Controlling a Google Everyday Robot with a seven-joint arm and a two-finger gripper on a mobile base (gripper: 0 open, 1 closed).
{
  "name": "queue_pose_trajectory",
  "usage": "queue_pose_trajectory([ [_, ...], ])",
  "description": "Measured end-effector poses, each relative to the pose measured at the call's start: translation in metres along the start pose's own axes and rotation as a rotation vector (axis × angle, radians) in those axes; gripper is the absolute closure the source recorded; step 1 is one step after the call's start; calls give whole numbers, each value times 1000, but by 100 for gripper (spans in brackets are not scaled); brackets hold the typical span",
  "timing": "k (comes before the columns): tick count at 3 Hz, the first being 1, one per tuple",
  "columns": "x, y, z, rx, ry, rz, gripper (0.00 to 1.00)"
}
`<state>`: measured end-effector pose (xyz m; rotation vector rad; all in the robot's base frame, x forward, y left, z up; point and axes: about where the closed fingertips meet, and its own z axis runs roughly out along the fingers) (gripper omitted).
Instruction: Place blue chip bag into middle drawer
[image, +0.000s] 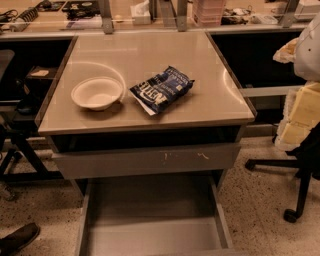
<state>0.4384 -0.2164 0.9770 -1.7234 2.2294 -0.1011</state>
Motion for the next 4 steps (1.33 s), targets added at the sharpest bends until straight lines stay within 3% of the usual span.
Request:
queue_pose_trajectory([
  [1,-1,-1,0,2,-1,-1,0],
  [2,-17,-16,2,4,-18,-44,0],
  [4,-73,-47,29,-23,-61,-167,0],
])
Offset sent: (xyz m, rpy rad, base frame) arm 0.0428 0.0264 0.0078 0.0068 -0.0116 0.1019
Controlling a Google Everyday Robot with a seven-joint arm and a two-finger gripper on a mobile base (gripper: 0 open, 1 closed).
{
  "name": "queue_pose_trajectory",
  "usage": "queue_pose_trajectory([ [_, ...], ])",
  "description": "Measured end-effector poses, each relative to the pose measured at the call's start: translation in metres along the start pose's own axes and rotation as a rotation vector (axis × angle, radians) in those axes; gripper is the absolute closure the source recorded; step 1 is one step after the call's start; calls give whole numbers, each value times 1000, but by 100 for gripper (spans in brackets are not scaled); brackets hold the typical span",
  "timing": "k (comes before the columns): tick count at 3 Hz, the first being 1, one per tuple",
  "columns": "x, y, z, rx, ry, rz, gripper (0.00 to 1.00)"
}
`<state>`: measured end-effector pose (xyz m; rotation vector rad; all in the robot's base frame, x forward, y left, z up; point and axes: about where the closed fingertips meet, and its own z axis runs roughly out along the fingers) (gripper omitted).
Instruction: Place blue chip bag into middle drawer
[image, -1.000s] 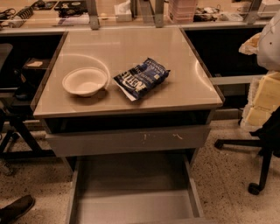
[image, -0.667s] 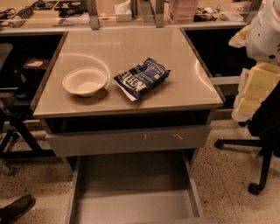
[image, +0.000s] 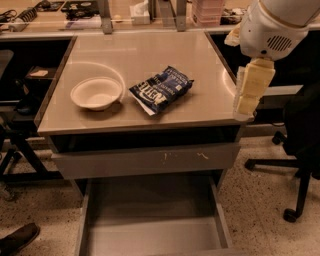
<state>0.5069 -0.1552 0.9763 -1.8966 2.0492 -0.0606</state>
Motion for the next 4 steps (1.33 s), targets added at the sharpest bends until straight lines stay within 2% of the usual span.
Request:
queue_pose_trajectory([
  [1,0,0,0,0,0,0,0],
  [2,-21,-21,18,5,-63,-38,0],
  [4,-73,-68,63,-35,-137,-134,0],
])
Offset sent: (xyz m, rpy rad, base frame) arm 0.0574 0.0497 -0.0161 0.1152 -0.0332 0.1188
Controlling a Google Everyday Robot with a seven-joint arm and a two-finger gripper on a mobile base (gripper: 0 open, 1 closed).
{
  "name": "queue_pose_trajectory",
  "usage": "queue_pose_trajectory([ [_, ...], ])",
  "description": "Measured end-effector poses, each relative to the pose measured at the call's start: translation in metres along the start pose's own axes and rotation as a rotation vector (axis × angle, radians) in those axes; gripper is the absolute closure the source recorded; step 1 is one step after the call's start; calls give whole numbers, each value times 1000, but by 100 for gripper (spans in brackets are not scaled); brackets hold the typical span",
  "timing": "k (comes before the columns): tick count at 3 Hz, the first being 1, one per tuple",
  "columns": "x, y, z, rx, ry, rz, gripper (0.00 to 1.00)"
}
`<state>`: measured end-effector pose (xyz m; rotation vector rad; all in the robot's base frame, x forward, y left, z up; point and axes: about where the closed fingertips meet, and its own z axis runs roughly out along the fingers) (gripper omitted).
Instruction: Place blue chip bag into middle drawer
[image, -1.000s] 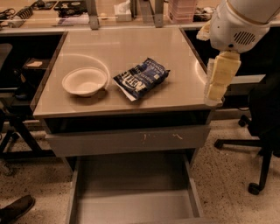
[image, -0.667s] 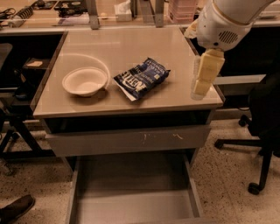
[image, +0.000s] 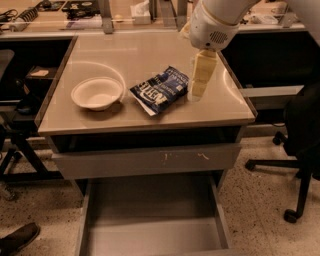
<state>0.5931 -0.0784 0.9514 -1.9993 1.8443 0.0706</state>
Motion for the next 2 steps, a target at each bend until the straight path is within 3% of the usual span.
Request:
queue_pose_trajectory([
  [2,-23,-38,42,-63,-38,-55,0],
])
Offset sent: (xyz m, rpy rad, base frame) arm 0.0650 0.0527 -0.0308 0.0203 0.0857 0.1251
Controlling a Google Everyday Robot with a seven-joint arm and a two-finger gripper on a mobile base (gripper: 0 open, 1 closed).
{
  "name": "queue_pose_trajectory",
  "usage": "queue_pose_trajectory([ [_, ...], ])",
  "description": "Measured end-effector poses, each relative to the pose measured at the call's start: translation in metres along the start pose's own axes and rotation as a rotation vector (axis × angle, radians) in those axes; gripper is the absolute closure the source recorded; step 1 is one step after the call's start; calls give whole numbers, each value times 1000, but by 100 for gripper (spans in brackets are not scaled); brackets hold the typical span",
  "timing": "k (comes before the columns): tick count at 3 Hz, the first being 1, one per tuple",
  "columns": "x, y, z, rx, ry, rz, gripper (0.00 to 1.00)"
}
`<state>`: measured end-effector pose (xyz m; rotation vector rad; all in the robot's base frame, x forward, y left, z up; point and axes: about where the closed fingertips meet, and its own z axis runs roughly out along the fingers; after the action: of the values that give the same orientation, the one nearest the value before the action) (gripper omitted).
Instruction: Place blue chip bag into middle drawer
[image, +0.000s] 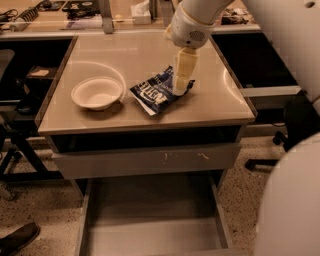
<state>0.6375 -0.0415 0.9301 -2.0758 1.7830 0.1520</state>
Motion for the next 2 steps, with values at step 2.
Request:
queue_pose_trajectory([
  [2,-2,-19,33,-42,-22,-12,0],
])
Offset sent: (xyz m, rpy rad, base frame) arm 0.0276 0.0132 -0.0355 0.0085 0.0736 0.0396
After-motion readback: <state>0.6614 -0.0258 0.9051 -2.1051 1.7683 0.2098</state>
